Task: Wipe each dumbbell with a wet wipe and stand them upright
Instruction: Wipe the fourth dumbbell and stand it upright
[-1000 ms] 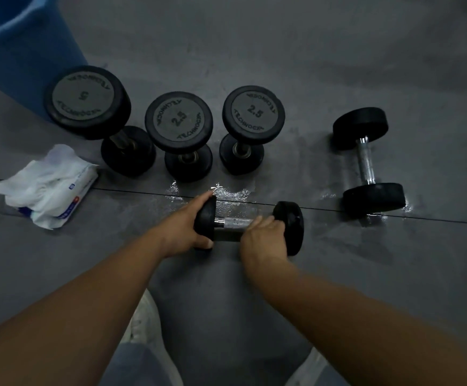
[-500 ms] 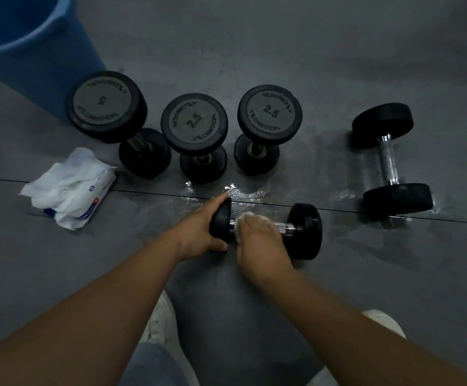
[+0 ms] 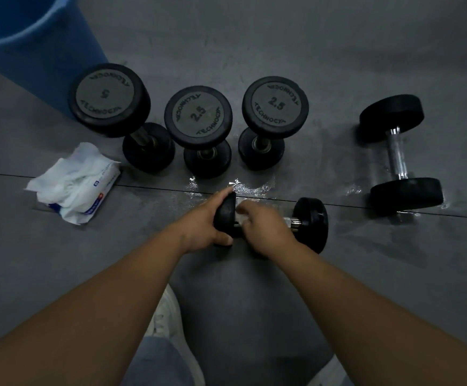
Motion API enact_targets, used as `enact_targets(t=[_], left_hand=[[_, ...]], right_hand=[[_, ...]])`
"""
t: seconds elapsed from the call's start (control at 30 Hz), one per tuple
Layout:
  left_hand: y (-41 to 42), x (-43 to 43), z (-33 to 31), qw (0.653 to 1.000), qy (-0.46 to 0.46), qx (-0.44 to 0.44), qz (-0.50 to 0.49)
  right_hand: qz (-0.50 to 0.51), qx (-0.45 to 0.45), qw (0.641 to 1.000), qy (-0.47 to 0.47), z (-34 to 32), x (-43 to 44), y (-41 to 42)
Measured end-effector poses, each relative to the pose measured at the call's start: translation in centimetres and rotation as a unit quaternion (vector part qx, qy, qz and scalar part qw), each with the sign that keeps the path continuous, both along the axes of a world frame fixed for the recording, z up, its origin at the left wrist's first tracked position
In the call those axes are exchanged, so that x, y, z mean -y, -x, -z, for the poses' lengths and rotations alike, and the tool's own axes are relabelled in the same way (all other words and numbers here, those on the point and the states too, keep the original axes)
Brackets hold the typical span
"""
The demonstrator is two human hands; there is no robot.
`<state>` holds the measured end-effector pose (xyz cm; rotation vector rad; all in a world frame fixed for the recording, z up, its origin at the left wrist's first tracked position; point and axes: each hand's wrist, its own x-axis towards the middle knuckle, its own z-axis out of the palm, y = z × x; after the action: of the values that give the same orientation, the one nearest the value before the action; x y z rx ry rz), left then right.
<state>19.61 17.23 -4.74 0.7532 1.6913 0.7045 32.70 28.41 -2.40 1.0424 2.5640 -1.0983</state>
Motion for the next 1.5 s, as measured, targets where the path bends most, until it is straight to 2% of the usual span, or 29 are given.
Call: enact_targets(t=[0.13, 0.27, 0.33, 0.43, 0.53, 0.6, 0.67, 0.77, 0.9, 0.97, 1.07, 1.2, 1.33, 1.43, 1.5], left_hand=[[-0.1, 0.3, 0.2, 1.0, 0.001, -0.008, -0.003], [0.2, 0.0, -0.2, 1.0, 0.008, 0.002, -0.002], [0.1, -0.1, -0.5, 1.0, 0.01, 0.0, -0.001], [0.0, -0.1, -0.6, 1.0, 0.005, 0.003, -0.002], [0.0, 0.1, -0.3, 1.0, 0.011, -0.002, 0.0], [0.0, 0.3, -0.3, 1.0, 0.01, -0.009, 0.001], [0.0, 0.2, -0.5, 1.0, 0.01, -0.021, 0.004], [0.1, 0.0, -0.8, 1.0, 0.017, -0.017, 0.002], [0.1, 0.1, -0.9, 0.999, 0.022, -0.029, 0.002], [0.1, 0.2, -0.8, 0.999, 0.023, -0.027, 0.004], [0.4, -0.1, -0.9, 1.0, 0.025, -0.001, 0.005], [0.5, -0.2, -0.7, 1.0, 0.027, -0.001, 0.012], [0.9, -0.4, -0.9, 0.999, 0.033, 0.004, 0.017], [1.1, -0.8, -1.6, 0.999, 0.035, 0.016, 0.024], [0.9, -0.7, -1.7, 0.999, 0.035, 0.009, 0.028]], right_hand=[[-0.051, -0.022, 0.998, -0.004, -0.3, 0.2, -1.3], [-0.048, -0.013, 0.998, -0.028, 0.0, -2.3, -1.5], [-0.104, 0.011, 0.994, -0.044, 0.5, -1.9, -0.7], [-0.16, 0.096, 0.976, -0.109, 1.6, -0.8, 0.0], [-0.18, 0.086, 0.963, -0.183, 1.6, -0.6, -0.3], [-0.248, 0.057, 0.94, -0.226, 1.0, -0.9, -0.7], [-0.299, 0.062, 0.926, -0.223, 0.0, -2.3, -1.1], [-0.318, 0.139, 0.907, -0.24, -1.1, -3.8, -1.5], [-0.379, 0.25, 0.825, -0.336, -2.5, -3.8, -1.3], [-0.362, 0.302, 0.805, -0.36, -3.4, -4.5, -0.8], [-0.319, 0.307, 0.842, -0.307, -2.9, -4.8, -1.4], [-0.34, 0.27, 0.86, -0.268, -3.1, -3.5, -2.4], [-0.247, 0.236, 0.905, -0.254, -3.8, -4.4, -2.0], [-0.263, 0.281, 0.879, -0.282, -2.4, -1.7, -2.7], [-0.258, 0.269, 0.887, -0.272, -2.9, -0.9, -2.1]])
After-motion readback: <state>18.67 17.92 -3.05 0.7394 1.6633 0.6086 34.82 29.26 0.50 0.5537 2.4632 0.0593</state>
